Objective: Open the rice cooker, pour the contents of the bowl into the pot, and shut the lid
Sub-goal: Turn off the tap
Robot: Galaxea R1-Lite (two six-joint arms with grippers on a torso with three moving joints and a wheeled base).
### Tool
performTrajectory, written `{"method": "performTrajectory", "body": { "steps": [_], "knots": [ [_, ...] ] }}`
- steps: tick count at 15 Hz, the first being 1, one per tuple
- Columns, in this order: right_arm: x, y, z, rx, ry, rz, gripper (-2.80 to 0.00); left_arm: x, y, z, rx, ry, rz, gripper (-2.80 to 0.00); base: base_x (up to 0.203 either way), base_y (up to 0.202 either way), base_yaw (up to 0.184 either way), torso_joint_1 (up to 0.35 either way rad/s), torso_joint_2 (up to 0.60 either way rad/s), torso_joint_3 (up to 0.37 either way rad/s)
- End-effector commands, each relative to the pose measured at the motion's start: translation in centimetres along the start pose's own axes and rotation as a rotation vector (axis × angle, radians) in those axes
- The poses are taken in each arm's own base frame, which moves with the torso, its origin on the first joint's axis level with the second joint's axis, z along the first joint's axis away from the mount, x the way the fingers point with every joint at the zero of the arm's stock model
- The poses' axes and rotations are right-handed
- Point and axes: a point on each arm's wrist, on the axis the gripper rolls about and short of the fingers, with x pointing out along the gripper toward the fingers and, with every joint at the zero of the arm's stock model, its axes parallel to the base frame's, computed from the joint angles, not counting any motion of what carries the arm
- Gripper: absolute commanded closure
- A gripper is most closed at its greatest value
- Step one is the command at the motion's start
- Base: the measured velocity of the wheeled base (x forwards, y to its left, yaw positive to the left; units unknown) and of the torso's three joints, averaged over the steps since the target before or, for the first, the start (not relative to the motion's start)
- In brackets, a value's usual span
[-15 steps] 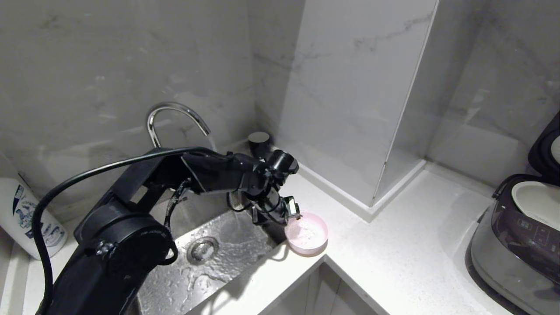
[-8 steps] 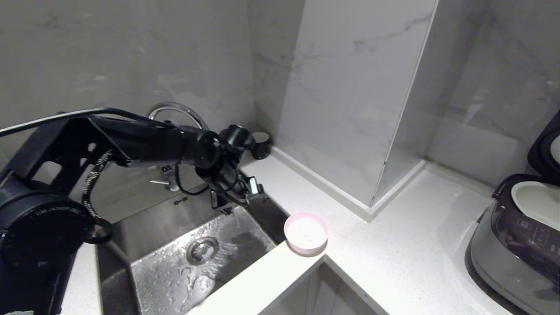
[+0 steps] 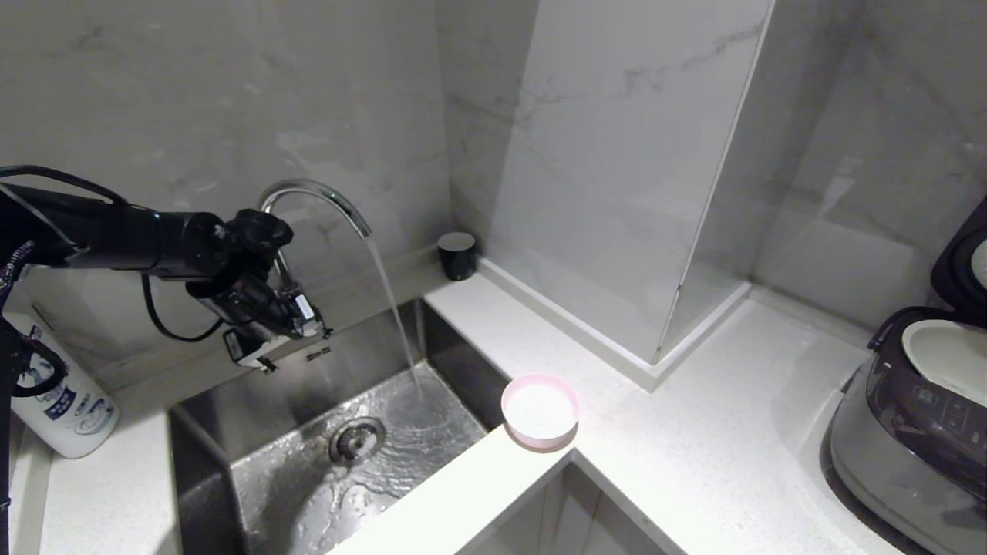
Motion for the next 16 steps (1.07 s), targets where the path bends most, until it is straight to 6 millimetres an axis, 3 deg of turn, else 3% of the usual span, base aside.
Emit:
{"method": "performTrajectory", "body": {
  "steps": [1,3,7,13,16],
  "knots": [
    [0.0,0.0,0.0,0.000,0.000,0.000,0.00,0.0,1.6,1.0,-0.046,-0.007,0.019,0.00,0.000,0.000,0.000,0.000,0.00,0.000],
    [0.0,0.0,0.0,0.000,0.000,0.000,0.00,0.5,2.2,1.5,-0.063,-0.006,0.029,0.00,0.000,0.000,0.000,0.000,0.00,0.000],
    [0.0,0.0,0.0,0.000,0.000,0.000,0.00,3.8,2.4,3.4,-0.086,-0.063,0.015,0.00,0.000,0.000,0.000,0.000,0.00,0.000],
    [0.0,0.0,0.0,0.000,-0.002,0.000,0.00,6.2,3.0,5.5,-0.116,-0.193,0.093,0.00,0.000,0.000,0.000,0.000,0.00,0.000],
    [0.0,0.0,0.0,0.000,0.000,0.000,0.00,6.0,2.8,6.2,-0.121,-0.221,0.071,0.00,0.000,0.000,0.000,0.000,0.00,0.000]
  ]
}}
